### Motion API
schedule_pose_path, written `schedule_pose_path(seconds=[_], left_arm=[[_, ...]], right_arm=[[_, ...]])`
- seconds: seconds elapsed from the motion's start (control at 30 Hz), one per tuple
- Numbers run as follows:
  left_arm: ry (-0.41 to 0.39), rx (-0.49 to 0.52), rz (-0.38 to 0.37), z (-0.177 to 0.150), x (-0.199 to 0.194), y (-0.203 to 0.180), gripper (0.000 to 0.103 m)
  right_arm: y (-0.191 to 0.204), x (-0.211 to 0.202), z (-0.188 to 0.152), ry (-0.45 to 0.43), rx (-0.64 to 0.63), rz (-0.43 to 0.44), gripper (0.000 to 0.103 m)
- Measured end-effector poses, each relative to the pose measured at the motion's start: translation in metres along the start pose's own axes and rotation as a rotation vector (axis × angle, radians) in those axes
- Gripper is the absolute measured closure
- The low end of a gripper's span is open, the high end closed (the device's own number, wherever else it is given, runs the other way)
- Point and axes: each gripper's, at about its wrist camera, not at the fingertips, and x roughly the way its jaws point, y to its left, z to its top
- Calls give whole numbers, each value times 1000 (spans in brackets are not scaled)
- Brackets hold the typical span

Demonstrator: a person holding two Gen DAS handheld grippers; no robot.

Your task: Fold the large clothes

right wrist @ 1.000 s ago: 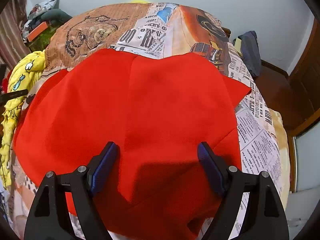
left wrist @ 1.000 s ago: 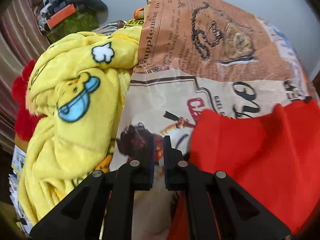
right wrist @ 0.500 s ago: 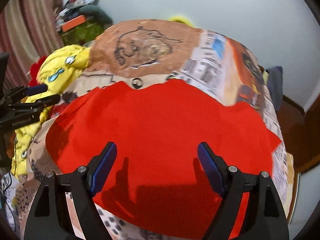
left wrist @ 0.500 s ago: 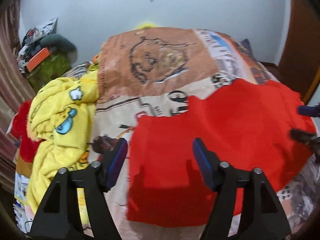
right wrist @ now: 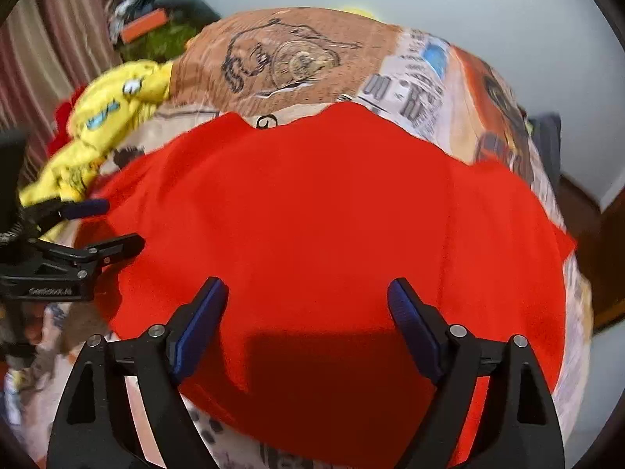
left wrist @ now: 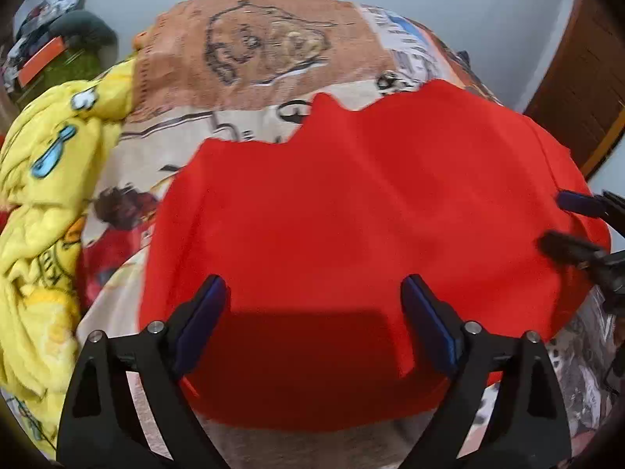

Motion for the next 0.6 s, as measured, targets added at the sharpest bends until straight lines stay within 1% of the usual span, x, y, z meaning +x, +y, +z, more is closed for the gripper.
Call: schedule_pose_path(seconds=[0.03, 0.1, 0.17, 0.2, 0.23, 0.27, 0.3, 0.37, 0.4, 0.43, 0.53, 0.6], left_arm=[[-1, -4, 5, -1, -1, 3, 10], [1, -17, 27, -7, -5, 13, 10], [6, -25, 80, -15, -5, 24, 10], [10, -31, 91, -18, -5, 28, 10], [20, -49, 95, -24, -4, 36, 10], [24, -66, 108, -27, -4, 40, 10], [21, -84, 120, -32, -5, 46, 10], [22, -120, 116, -40, -7, 56, 9], [24, -139, 107, -43, -8, 60, 9], [27, -159, 112, -46, -9, 64, 9], [30, -164, 187, -53, -14, 70, 9], [34, -170, 217, -56, -18, 75, 10]], right_arm=[[-7, -4, -2, -3, 24, 1, 19], [-18, -10, -6, -11, 51, -39, 19], [-32, -14, -12, -11, 67, -120, 19], [-38, -15, -15, -9, 75, -138, 19], [-48, -16, -20, -3, 97, -144, 19], [-58, -17, -25, 3, 134, -110, 19], [-68, -17, -29, 8, 179, -94, 19], [-84, -21, -38, 7, 238, -121, 19], [-87, -24, -41, 4, 244, -126, 19], [-92, -27, -45, 3, 248, -153, 19], [-104, -31, -58, 27, 252, -260, 19], [-113, -33, -68, 44, 269, -274, 19]])
